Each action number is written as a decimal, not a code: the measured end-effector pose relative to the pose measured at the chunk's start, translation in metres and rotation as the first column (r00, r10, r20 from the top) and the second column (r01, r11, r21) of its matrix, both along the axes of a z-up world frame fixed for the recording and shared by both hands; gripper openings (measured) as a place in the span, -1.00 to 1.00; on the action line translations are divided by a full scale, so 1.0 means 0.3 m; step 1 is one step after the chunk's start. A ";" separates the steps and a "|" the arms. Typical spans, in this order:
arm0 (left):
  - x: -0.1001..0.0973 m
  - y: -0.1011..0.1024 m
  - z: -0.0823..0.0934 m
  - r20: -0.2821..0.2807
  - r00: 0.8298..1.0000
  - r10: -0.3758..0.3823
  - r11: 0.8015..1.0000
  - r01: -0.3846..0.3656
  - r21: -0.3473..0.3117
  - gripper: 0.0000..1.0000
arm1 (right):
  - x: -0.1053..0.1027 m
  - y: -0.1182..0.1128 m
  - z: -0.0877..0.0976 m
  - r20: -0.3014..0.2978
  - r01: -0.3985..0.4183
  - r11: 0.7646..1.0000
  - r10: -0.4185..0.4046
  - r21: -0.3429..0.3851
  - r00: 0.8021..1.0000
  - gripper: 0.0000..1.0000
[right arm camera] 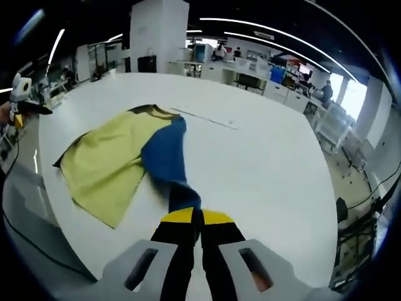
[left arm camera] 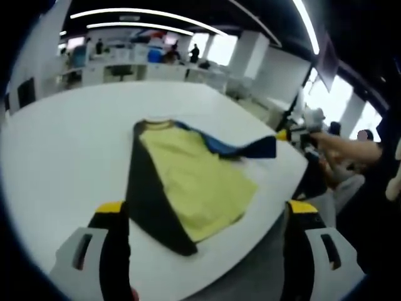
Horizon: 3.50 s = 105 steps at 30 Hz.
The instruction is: Fold the garment on the visible template until the final outline fits inside the template.
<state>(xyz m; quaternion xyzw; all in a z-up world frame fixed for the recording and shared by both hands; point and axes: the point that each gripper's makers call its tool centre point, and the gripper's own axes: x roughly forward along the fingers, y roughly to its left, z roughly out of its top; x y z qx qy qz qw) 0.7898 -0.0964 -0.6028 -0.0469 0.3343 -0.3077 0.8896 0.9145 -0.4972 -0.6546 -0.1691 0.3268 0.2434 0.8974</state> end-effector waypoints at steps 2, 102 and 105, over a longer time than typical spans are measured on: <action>-0.001 0.001 -0.002 -0.001 1.000 0.000 1.000 0.000 0.001 0.97 | 0.008 -0.009 -0.001 0.003 -0.008 1.000 0.008 -0.016 1.000 -0.95; 0.066 -0.070 -0.085 -0.058 0.998 -0.029 0.998 0.032 0.052 0.95 | -0.011 -0.088 -0.344 -0.081 -0.047 0.997 0.042 -0.065 0.996 -0.94; 0.066 -0.070 -0.086 -0.058 0.998 -0.029 0.998 0.032 0.052 0.95 | -0.011 -0.081 -0.355 -0.084 -0.040 0.998 0.035 -0.055 0.996 -0.94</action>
